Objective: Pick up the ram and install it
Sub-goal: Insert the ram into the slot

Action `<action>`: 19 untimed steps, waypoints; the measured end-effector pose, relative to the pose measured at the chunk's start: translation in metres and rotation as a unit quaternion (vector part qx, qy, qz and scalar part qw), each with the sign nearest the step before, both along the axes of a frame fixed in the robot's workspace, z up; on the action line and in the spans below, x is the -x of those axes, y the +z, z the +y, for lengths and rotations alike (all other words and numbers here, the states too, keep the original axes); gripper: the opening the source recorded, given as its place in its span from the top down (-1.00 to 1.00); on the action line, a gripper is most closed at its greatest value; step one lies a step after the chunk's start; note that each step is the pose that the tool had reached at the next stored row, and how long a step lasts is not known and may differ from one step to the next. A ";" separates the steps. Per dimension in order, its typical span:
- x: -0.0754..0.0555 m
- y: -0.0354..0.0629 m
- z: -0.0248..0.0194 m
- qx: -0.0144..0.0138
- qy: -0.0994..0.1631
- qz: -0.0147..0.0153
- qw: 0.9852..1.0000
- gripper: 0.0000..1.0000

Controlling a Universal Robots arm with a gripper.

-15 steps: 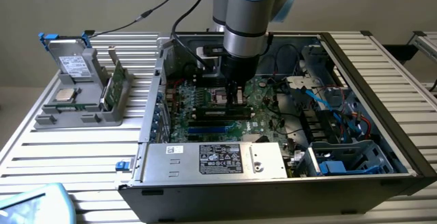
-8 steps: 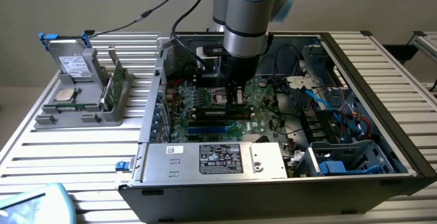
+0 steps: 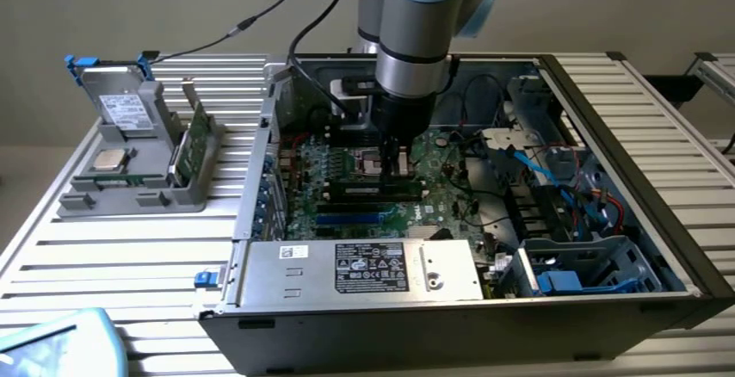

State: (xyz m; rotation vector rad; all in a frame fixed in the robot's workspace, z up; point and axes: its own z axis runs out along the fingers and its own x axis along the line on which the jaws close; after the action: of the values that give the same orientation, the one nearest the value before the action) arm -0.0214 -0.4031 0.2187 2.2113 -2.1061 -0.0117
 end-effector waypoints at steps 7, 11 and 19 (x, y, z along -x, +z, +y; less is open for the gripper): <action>0.000 -0.0014 0.0000 0.000 0.000 0.000 1.000 0.73; 0.000 -0.0026 0.0001 0.000 0.000 0.000 1.000 0.73; 0.000 -0.0042 0.0000 0.000 0.000 0.000 1.000 0.73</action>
State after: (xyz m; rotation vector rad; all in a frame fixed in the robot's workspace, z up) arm -0.0217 -0.4031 0.2145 2.2113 -2.1064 -0.0114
